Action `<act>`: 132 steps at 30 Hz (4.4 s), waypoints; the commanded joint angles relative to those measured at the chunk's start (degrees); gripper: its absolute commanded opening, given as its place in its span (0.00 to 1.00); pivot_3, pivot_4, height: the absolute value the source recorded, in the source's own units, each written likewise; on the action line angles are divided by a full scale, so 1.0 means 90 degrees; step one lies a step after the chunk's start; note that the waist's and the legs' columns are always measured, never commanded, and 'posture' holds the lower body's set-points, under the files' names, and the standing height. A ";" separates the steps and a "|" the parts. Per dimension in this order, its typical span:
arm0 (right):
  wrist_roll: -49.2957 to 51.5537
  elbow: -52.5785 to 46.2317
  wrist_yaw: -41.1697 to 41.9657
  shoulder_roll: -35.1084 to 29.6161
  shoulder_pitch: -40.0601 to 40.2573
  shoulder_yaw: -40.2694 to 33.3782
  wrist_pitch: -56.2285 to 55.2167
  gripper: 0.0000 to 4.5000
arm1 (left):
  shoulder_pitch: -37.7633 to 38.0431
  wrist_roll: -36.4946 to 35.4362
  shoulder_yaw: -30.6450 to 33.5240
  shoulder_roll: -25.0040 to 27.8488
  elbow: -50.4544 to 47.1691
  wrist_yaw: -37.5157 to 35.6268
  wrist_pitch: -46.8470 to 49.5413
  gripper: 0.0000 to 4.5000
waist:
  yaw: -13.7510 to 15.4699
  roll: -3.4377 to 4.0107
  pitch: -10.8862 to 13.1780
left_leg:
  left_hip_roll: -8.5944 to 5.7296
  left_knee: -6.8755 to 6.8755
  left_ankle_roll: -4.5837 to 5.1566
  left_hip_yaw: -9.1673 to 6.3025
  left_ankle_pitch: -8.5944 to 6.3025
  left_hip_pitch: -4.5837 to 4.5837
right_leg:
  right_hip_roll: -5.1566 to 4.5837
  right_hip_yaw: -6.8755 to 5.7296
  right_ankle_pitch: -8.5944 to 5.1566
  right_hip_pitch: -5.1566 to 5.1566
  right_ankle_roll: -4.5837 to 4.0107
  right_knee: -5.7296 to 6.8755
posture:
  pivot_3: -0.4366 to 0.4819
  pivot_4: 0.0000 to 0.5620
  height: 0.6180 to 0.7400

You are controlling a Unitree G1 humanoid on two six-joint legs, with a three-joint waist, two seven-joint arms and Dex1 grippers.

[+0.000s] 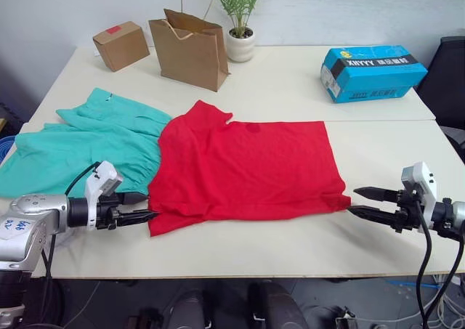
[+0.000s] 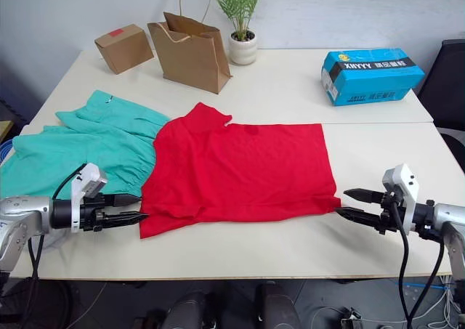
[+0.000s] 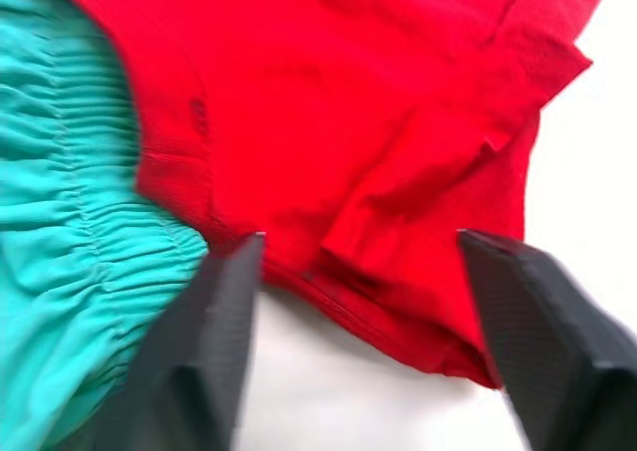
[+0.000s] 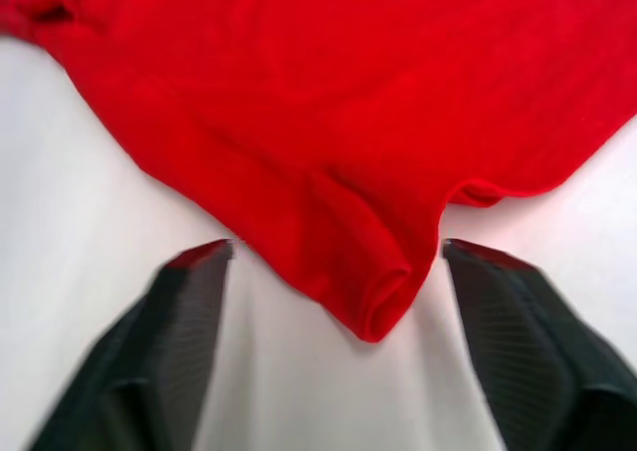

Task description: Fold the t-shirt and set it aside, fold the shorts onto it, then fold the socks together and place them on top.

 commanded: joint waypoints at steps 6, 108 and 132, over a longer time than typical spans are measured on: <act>0.0008 -0.0634 -0.0165 -0.0111 0.0316 -0.0399 -0.0627 1.00 | 0.0059 -0.0150 0.0949 -0.0505 -0.0532 0.0619 -0.0885 1.00 | 0.0003 -0.0002 -0.0001 | 0.0000 -0.0007 -0.0001 0.0001 0.0000 -0.0002 | 0.0003 -0.0001 0.0000 -0.0002 0.0001 -0.0005 | 0.48 0.27 1.00; -0.1521 -0.0013 -0.1625 0.1637 0.0414 0.1772 -0.3787 0.01 | 0.1796 0.1409 -0.0554 -0.1315 -0.1051 0.1268 -0.3340 0.00 | -0.0006 -0.0007 -0.0057 | -0.0004 -0.0082 -0.0007 0.0004 -0.0013 0.0099 | -0.0002 0.0001 -0.0003 0.0088 -0.0005 -0.0052 | 0.48 0.27 1.00; -0.1150 0.0447 0.0337 0.0308 0.0761 0.0881 -0.4402 0.92 | 0.2516 0.1861 0.0255 -0.0247 -0.1373 0.0208 -0.4301 0.84 | -0.0015 0.0001 -0.0052 | 0.0000 -0.0099 0.0006 0.0004 -0.0029 0.0107 | 0.0001 -0.0006 -0.0014 0.0091 -0.0021 -0.0065 | 0.48 0.27 1.00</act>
